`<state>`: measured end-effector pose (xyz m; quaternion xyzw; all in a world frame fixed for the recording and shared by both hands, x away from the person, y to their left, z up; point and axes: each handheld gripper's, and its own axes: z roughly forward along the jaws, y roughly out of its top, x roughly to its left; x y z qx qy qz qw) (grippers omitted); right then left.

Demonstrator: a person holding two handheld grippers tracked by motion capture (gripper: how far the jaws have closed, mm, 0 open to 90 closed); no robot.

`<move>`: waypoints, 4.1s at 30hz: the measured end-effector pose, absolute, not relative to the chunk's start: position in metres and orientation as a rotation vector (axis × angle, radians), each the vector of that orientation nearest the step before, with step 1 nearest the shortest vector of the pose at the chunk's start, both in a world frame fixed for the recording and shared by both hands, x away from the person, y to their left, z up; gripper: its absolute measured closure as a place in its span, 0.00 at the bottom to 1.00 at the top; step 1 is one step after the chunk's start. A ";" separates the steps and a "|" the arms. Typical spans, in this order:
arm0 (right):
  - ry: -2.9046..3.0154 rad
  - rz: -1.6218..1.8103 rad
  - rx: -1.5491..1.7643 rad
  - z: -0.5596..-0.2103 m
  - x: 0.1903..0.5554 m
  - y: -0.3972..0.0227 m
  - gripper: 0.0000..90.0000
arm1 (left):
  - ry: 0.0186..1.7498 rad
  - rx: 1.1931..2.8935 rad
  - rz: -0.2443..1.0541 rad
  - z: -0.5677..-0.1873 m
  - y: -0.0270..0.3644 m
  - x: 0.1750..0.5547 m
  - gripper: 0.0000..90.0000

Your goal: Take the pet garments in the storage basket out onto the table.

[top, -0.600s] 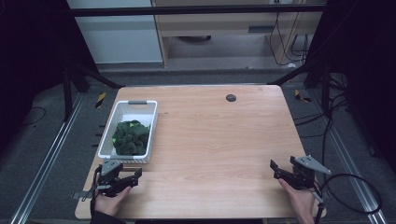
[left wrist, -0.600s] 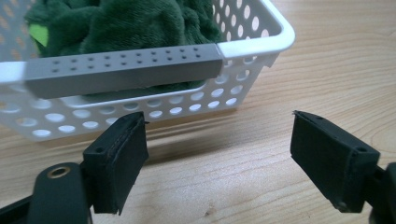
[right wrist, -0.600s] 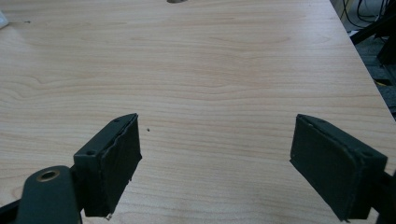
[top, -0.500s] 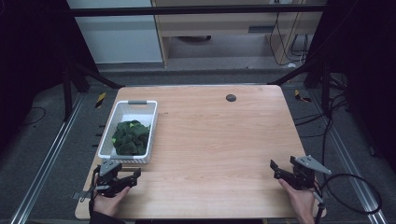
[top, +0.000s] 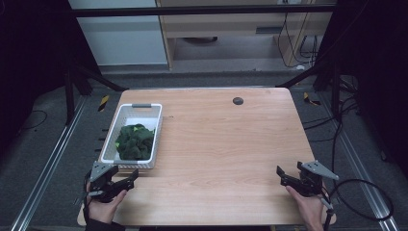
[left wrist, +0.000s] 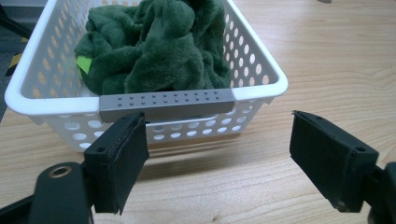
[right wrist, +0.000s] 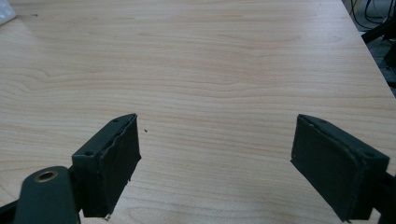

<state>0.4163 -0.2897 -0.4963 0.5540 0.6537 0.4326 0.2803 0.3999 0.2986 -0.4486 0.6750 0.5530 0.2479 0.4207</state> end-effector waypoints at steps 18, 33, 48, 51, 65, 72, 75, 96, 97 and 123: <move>1.788 1.152 1.469 -0.497 0.417 -0.284 0.16 | 1.355 1.670 0.638 -0.423 0.305 0.408 0.22; 1.766 1.137 1.452 -0.497 0.416 -0.284 0.14 | 1.344 1.665 0.656 -0.399 0.317 0.424 0.21; 1.753 1.137 1.440 -0.497 0.415 -0.283 0.13 | 1.321 1.712 0.644 -0.385 0.315 0.446 0.21; 1.750 1.134 1.434 -0.498 0.416 -0.284 0.13 | 1.323 1.757 0.639 -0.383 0.315 0.455 0.21; 1.751 1.133 1.428 -0.498 0.416 -0.284 0.13 | 1.316 1.872 0.614 -0.377 0.312 0.484 0.20; 1.755 1.133 1.428 -0.499 0.417 -0.283 0.13 | 1.336 1.956 0.608 -0.374 0.310 0.498 0.19; 1.757 1.133 1.427 -0.499 0.417 -0.283 0.13 | 1.349 1.978 0.598 -0.374 0.309 0.503 0.19; 1.767 1.126 1.423 -0.500 0.418 -0.282 0.13 | 1.367 2.112 0.516 -0.380 0.298 0.529 0.19; 1.767 1.126 1.422 -0.500 0.418 -0.282 0.13 | 1.370 2.125 0.515 -0.382 0.297 0.530 0.19; 1.793 1.119 1.424 -0.501 0.418 -0.280 0.13 | 1.411 2.236 0.445 -0.401 0.290 0.550 0.25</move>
